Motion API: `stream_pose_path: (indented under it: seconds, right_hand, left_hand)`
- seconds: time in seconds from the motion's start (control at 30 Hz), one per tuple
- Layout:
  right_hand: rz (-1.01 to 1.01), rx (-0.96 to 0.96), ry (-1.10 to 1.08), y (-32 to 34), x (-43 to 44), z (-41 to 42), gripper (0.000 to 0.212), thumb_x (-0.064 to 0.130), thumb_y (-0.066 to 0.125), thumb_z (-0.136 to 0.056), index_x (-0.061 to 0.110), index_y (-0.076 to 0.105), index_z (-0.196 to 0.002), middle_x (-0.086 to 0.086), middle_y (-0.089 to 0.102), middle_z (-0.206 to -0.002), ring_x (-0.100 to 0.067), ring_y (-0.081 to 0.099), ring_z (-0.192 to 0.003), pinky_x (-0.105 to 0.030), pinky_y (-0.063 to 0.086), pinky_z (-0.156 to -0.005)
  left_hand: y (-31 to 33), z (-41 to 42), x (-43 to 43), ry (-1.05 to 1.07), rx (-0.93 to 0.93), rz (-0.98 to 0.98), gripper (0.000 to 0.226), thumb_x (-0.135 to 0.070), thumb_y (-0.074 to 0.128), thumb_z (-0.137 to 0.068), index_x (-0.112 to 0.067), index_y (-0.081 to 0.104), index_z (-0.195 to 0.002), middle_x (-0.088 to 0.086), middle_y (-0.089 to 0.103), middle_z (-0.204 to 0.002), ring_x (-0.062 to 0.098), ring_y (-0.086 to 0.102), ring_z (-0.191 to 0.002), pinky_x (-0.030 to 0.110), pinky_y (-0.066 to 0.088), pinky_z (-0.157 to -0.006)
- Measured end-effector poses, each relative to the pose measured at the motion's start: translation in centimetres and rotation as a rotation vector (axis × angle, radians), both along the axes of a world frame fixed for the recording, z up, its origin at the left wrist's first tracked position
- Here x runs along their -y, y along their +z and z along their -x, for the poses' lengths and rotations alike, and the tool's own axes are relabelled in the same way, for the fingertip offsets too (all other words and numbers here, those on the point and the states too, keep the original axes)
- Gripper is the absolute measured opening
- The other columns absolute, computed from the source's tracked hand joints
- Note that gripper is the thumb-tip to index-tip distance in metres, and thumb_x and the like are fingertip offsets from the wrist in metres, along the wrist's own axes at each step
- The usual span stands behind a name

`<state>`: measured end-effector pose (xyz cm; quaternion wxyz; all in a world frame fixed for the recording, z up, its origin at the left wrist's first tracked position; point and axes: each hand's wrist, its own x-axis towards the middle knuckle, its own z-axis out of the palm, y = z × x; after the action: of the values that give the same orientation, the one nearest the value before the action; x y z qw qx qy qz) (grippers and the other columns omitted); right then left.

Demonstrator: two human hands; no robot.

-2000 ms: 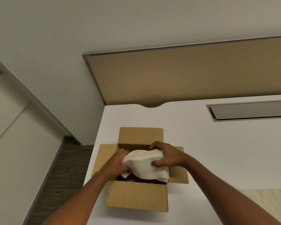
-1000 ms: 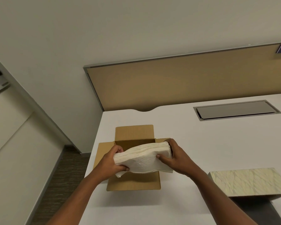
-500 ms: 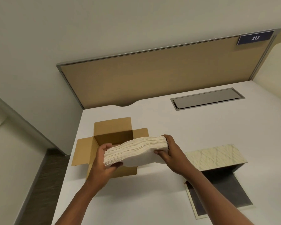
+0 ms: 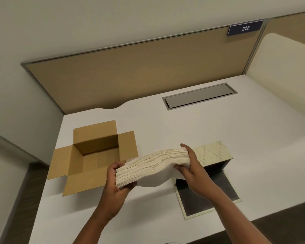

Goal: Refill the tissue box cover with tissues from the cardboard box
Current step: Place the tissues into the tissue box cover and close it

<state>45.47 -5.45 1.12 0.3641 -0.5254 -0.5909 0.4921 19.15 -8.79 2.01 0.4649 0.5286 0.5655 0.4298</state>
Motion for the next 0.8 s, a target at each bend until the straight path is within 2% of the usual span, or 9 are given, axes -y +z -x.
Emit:
stream_pose_path:
  seconds: [0.07, 0.1, 0.23, 0.37, 0.47, 0.53, 0.6, 0.7, 0.8]
  right_hand:
    - [0.016, -0.007, -0.017, -0.2, 0.6, -1.6, 0.062, 0.024, 0.054, -0.094, 0.043, 0.018, -0.141, 0.011, 0.045, -0.138, -0.006, 0.044, -0.126, -0.025, 0.040, -0.103]
    - [0.021, -0.008, -0.022, -0.3, 0.9, -2.4, 0.061, 0.026, 0.054, -0.094, 0.047, 0.019, -0.139, 0.011, 0.046, -0.138, -0.007, 0.045, -0.126, -0.027, 0.040, -0.103]
    - [0.038, 0.067, -0.050, -0.3, 2.1, -5.5, 0.055, 0.033, 0.056, -0.092, 0.062, 0.025, -0.127, 0.036, 0.047, -0.124, 0.010, 0.045, -0.118, -0.009, 0.040, -0.093]
    - [0.113, 0.133, -0.056, -1.0, 3.7, -8.5, 0.051, 0.041, 0.055, -0.090, 0.058, 0.027, -0.129, 0.028, 0.046, -0.131, 0.004, 0.044, -0.121, -0.026, 0.041, -0.099]
    - [0.177, 0.187, -0.072, -1.5, 4.5, -10.3, 0.042, 0.043, 0.055, -0.090, 0.065, 0.033, -0.117, 0.023, 0.051, -0.127, 0.000, 0.050, -0.115, -0.023, 0.043, -0.094]
    - [0.266, 0.226, -0.096, -2.1, 4.8, -11.3, 0.041, 0.045, 0.055, -0.089, 0.052, 0.035, -0.125, 0.017, 0.051, -0.126, -0.006, 0.053, -0.111, -0.026, 0.046, -0.092]
    - [0.353, 0.278, -0.129, -3.0, 4.8, -12.2, 0.051, 0.045, 0.055, -0.089, 0.034, 0.035, -0.135, 0.009, 0.051, -0.128, -0.014, 0.053, -0.112, -0.032, 0.047, -0.095]
    - [0.451, 0.331, -0.207, -4.2, 4.0, -13.1, 0.049, 0.042, 0.057, -0.090, 0.021, 0.043, -0.133, 0.001, 0.055, -0.125, -0.019, 0.056, -0.106, -0.035, 0.048, -0.091]
    - [0.523, 0.379, -0.296, -5.6, 3.1, -13.9, 0.049, 0.040, 0.058, -0.090, 0.012, 0.049, -0.130, -0.005, 0.058, -0.120, -0.022, 0.057, -0.101, -0.036, 0.049, -0.085]
  left_hand:
    - [-0.2, -1.4, 0.2, -0.027, 0.008, 0.031, 0.073, 0.011, 0.069, -0.078, -0.048, 0.042, -0.110, -0.011, 0.055, -0.116, 0.010, 0.057, -0.107, 0.011, 0.054, -0.071]
    - [-0.2, -2.2, 0.4, -0.040, 0.008, 0.045, 0.073, 0.010, 0.070, -0.078, -0.050, 0.042, -0.108, -0.012, 0.056, -0.114, 0.009, 0.057, -0.106, 0.011, 0.054, -0.070]
    - [-0.7, -5.1, 1.4, -0.087, 0.020, 0.114, 0.067, 0.005, 0.072, -0.077, -0.046, 0.043, -0.109, -0.014, 0.053, -0.112, 0.008, 0.055, -0.105, 0.008, 0.052, -0.065]
    - [-2.0, -7.4, 2.4, -0.131, 0.059, 0.241, 0.059, 0.003, 0.072, -0.078, -0.037, 0.044, -0.110, -0.012, 0.054, -0.110, 0.008, 0.054, -0.104, 0.006, 0.050, -0.065]
    - [-3.7, -9.1, 2.9, -0.157, 0.123, 0.388, 0.052, -0.002, 0.073, -0.078, -0.034, 0.047, -0.108, -0.002, 0.058, -0.110, 0.015, 0.056, -0.103, 0.010, 0.050, -0.068]
    - [-5.1, -10.3, 2.7, -0.154, 0.180, 0.504, 0.049, -0.001, 0.074, -0.077, -0.028, 0.048, -0.110, 0.005, 0.059, -0.112, 0.020, 0.057, -0.104, 0.013, 0.052, -0.068]
    - [-6.4, -11.5, 2.1, -0.123, 0.262, 0.608, 0.052, 0.006, 0.073, -0.075, -0.019, 0.049, -0.114, 0.014, 0.058, -0.115, 0.027, 0.057, -0.107, 0.025, 0.056, -0.077]
    - [-8.1, -13.2, 1.0, -0.084, 0.349, 0.729, 0.060, 0.012, 0.073, -0.073, -0.003, 0.047, -0.125, 0.022, 0.058, -0.122, 0.036, 0.057, -0.113, 0.044, 0.052, -0.095]
    - [-9.3, -14.9, 0.0, -0.088, 0.428, 0.820, 0.053, 0.013, 0.069, -0.075, 0.007, 0.053, -0.125, 0.025, 0.064, -0.120, 0.039, 0.062, -0.110, 0.047, 0.051, -0.096]
